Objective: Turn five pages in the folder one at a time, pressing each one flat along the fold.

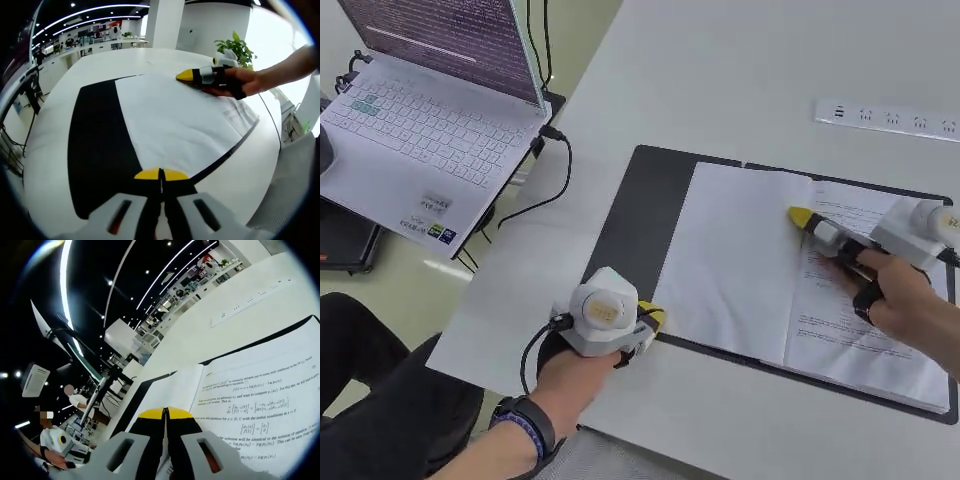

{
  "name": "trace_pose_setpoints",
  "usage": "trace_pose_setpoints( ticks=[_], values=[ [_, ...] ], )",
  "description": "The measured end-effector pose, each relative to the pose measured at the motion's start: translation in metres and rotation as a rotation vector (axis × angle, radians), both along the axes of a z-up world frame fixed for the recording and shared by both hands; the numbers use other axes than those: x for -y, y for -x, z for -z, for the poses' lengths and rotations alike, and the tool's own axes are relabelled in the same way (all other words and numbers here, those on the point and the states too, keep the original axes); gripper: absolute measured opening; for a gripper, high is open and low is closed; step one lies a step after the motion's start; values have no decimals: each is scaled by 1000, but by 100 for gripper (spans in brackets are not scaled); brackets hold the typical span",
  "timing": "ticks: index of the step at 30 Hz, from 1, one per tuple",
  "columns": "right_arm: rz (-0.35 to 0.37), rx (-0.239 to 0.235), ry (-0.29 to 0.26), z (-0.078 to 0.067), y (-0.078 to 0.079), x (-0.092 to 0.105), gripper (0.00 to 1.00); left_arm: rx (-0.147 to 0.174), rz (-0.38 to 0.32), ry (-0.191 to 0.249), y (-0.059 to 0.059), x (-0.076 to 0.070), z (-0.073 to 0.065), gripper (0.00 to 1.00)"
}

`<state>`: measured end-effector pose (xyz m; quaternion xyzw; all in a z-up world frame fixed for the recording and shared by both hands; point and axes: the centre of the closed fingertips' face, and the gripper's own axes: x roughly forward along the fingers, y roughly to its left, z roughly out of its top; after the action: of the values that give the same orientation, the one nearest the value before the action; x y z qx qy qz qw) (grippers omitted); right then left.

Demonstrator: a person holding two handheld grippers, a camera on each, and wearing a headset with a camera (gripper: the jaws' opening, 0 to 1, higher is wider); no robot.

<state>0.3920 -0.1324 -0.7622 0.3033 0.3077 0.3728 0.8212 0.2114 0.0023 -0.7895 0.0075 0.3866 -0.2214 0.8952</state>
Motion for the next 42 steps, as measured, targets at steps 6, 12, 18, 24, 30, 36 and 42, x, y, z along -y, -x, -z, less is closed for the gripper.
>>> trace_pose_setpoints(
  ticks=[6, 12, 18, 24, 30, 36, 42],
  values=[
    [-24, -1, -11, -2, 25, 0, 0, 0, 0, 1, 0, 0, 0, 0],
    [-87, 9, -17, -5, 56, -3, 0, -2, 6, -4, 0, 0, 0, 0],
    [-122, 6, -9, -5, 78, -5, 0, -9, 7, -2, 0, 1, 0, 0],
    [-147, 1, -8, -5, 98, -6, 0, -17, 0, 5, -1, 0, 1, 0],
    [-178, -6, -16, -4, 118, -6, 0, -24, 5, 5, 0, 0, 1, 0],
    [-240, -16, -13, -3, 145, -9, 0, -24, -6, 12, 0, 0, 1, 0],
    [-311, -23, 16, 2, 168, -8, 0, -15, -22, 20, 0, 0, 1, 0]
  ],
)
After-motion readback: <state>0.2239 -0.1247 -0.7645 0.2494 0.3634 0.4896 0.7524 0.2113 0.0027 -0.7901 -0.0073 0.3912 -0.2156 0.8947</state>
